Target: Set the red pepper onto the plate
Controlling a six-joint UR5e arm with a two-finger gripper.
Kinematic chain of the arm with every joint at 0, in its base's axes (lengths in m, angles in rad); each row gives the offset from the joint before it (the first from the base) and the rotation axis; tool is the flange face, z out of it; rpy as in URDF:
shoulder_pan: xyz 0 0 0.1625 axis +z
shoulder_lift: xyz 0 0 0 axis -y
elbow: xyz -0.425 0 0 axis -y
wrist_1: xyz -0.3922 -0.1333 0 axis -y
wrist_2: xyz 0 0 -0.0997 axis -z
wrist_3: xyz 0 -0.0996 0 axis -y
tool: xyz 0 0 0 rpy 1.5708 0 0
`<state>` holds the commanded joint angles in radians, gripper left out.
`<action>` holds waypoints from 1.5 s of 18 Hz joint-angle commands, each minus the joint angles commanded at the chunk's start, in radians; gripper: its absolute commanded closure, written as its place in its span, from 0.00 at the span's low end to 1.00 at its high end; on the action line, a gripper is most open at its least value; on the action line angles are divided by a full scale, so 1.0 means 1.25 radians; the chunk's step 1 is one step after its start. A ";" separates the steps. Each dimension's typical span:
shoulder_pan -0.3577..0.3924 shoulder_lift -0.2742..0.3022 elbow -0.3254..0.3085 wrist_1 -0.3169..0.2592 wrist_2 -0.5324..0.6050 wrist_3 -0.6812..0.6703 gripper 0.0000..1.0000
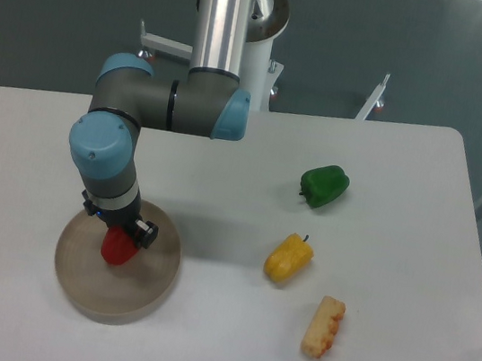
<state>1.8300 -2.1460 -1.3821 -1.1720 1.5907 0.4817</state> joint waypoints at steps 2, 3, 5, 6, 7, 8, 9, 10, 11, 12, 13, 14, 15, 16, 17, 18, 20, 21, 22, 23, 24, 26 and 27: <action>0.000 -0.004 0.000 0.000 -0.001 0.000 0.60; 0.000 -0.005 0.000 0.000 -0.001 0.000 0.60; 0.000 -0.005 0.001 -0.001 -0.001 0.002 0.60; 0.000 -0.007 0.001 -0.001 -0.001 0.002 0.60; -0.001 -0.009 0.001 -0.001 -0.001 0.002 0.60; -0.001 -0.010 0.001 -0.001 -0.001 0.002 0.60; -0.001 -0.009 0.001 -0.001 -0.001 0.002 0.60; -0.001 -0.009 0.001 -0.001 -0.001 0.002 0.60; -0.001 -0.009 0.002 -0.002 -0.001 0.002 0.59; 0.000 -0.009 0.001 -0.001 -0.001 0.002 0.59; -0.001 -0.009 0.001 -0.001 -0.001 0.004 0.57; -0.001 -0.006 0.001 -0.001 -0.002 0.006 0.50; -0.001 -0.005 0.001 -0.002 -0.002 0.006 0.45; 0.000 -0.005 0.001 -0.002 -0.002 0.005 0.39; -0.001 -0.004 0.001 -0.001 -0.001 0.005 0.32; -0.001 -0.002 0.001 0.000 -0.002 0.006 0.27; -0.001 0.005 0.000 0.000 0.000 0.007 0.00; -0.001 0.007 0.001 0.001 0.000 0.007 0.00; -0.001 0.017 0.005 -0.005 -0.002 0.010 0.00; 0.000 0.028 0.007 -0.009 -0.001 0.011 0.00; 0.006 0.046 0.010 -0.012 -0.002 0.012 0.00; 0.035 0.093 0.018 -0.048 -0.001 0.051 0.00; 0.054 0.103 0.028 -0.073 -0.001 0.084 0.00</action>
<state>1.8973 -2.0173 -1.3470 -1.2637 1.5892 0.5871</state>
